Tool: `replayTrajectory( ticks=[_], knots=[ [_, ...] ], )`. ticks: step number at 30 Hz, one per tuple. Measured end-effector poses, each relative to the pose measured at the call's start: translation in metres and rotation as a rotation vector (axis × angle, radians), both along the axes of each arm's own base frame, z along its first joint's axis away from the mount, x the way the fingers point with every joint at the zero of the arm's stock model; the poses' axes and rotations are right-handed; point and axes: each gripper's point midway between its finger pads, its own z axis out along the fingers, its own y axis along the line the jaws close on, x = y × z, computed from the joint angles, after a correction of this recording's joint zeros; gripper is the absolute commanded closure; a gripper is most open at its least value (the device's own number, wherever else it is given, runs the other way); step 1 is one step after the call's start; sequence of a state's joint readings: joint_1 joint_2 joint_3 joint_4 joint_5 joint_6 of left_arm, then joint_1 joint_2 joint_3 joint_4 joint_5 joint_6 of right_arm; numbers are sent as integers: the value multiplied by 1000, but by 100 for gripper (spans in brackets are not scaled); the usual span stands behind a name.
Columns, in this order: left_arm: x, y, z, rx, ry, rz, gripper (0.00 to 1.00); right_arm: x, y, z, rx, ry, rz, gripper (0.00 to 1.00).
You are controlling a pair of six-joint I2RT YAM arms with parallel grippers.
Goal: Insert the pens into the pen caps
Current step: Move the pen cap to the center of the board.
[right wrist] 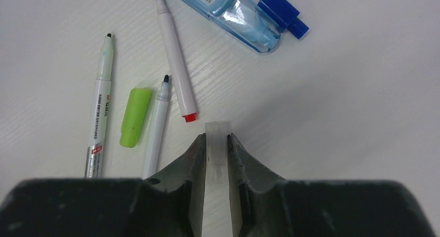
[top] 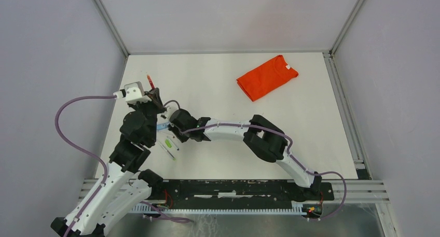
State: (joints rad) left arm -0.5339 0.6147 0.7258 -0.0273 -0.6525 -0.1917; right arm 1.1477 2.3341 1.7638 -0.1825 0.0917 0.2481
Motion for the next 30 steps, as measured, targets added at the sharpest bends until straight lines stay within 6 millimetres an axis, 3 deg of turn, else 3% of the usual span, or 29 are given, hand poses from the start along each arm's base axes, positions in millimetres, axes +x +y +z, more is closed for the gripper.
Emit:
replayTrajectory(
  ticks=[6, 11, 14, 21, 25, 30],
  knots=[
    [2, -1, -3, 6, 12, 1, 97, 0, -13, 1, -33, -29, 1, 83],
    [5, -2, -7, 13, 25, -2, 97, 1, -48, 2, -77, -14, -19, 86],
    [6, -3, -10, 19, 35, -2, 97, 10, -79, 2, -102, 2, -58, 86],
    [11, -10, -19, 38, 67, -29, 97, 29, -175, 7, -147, 44, -185, 86],
    [15, -15, -25, 45, 87, -47, 97, 23, -232, 5, -164, 77, -254, 85],
    [19, -23, -33, 55, 114, -81, 97, 6, -275, -2, -188, 105, -299, 84]
  ],
)
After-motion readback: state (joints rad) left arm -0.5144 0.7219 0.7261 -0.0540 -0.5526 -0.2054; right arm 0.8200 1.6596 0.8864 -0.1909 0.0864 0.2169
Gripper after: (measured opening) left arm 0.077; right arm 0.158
